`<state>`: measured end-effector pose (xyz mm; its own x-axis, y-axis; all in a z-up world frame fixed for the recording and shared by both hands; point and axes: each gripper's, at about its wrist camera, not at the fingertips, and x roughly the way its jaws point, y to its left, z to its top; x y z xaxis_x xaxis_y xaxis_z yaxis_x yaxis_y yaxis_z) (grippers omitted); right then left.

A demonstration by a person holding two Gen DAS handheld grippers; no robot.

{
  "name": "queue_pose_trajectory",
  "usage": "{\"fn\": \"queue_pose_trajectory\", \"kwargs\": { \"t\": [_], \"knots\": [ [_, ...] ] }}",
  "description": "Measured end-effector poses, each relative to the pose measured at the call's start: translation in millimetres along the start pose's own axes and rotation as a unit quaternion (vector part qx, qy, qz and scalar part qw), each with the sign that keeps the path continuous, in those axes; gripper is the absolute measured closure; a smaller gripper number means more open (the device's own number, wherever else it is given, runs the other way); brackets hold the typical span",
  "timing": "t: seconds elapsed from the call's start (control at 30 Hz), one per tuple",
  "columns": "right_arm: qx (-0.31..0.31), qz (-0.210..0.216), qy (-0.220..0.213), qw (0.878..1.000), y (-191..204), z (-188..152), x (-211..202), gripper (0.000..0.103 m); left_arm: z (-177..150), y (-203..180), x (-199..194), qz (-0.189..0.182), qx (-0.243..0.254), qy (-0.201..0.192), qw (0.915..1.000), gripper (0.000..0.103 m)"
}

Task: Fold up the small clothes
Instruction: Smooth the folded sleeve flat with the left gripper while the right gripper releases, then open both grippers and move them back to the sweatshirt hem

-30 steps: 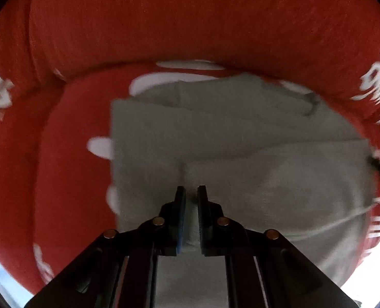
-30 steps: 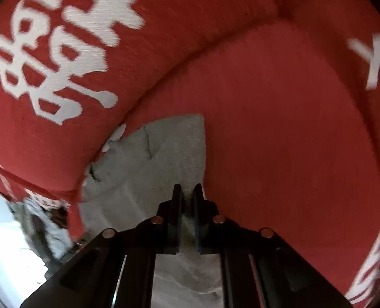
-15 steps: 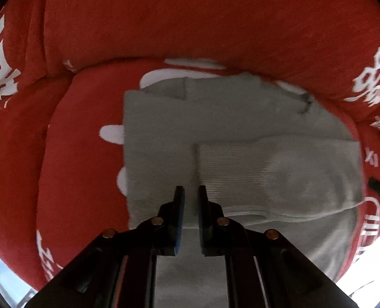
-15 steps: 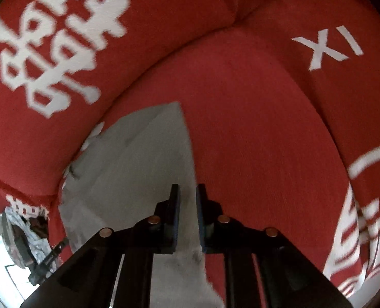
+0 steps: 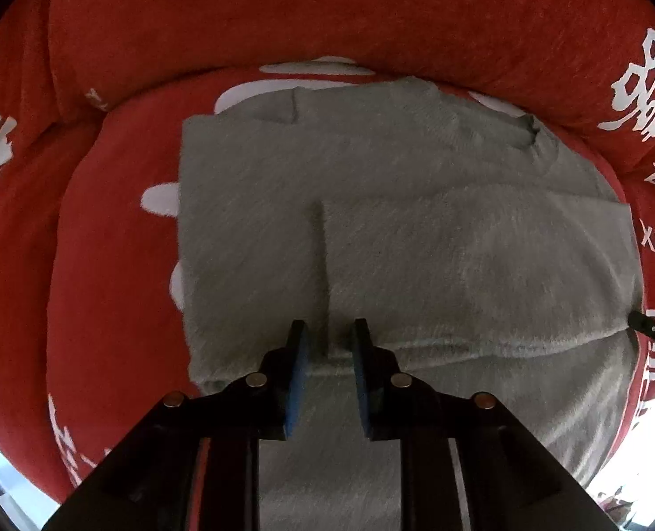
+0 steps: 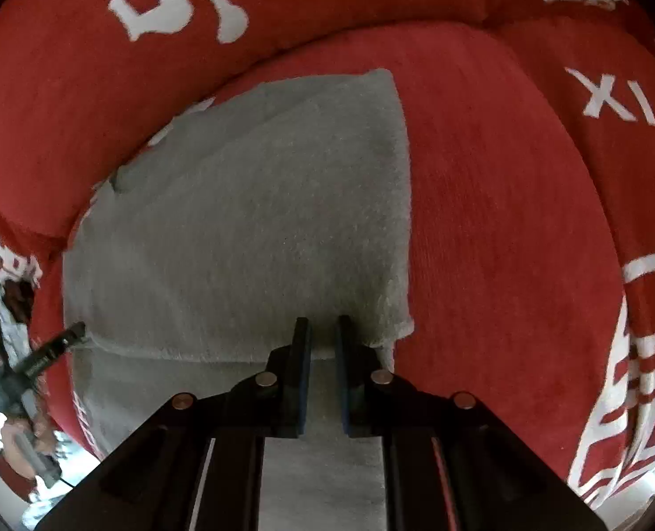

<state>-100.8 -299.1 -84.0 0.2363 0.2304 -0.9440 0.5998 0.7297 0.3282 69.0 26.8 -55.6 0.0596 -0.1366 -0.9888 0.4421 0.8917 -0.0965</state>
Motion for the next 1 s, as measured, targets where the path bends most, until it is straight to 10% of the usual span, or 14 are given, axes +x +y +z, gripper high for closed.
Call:
{"fn": "queue_pose_trajectory", "kwargs": {
  "t": [0.4, 0.43, 0.5, 0.67, 0.8, 0.93, 1.0],
  "knots": [
    [0.053, -0.01, 0.022, 0.998, -2.3, -25.0, -18.3, 0.075, -25.2, 57.0, -16.2, 0.019, -0.078, 0.027, 0.9964, 0.08],
    [0.06, -0.004, 0.018, 0.998, -3.1, -26.2, -18.7, 0.07, -26.6, 64.9, -13.9, 0.02, -0.094, 0.04, 0.9946, 0.07],
    [0.078, 0.004, 0.007, 0.997, -6.1, -27.7, -20.3, 0.056, -28.9, 73.0, -16.7, 0.027, -0.11, 0.031, 0.9931, 0.008],
    [0.147, 0.051, -0.01, 0.988, -31.5, -29.6, -25.2, 0.056, -25.9, 79.4, -22.3, 0.018, -0.106, 0.007, 0.9942, 0.008],
    [0.208, 0.085, -0.021, 0.974, -53.7, -26.3, -17.1, 0.056, -12.7, 80.3, 0.1, 0.004, -0.115, 0.035, 0.9928, 0.015],
    [0.247, 0.124, -0.019, 0.961, -66.6, -22.8, -4.9, 0.058, -5.2, 81.0, 4.5, -0.011, -0.12, 0.026, 0.9923, 0.062],
    [0.24, 0.121, -0.017, 0.963, -63.4, -18.0, -3.6, 0.092, -2.5, 75.5, 1.1, -0.027, -0.105, 0.025, 0.9938, 0.082]
  ]
}}
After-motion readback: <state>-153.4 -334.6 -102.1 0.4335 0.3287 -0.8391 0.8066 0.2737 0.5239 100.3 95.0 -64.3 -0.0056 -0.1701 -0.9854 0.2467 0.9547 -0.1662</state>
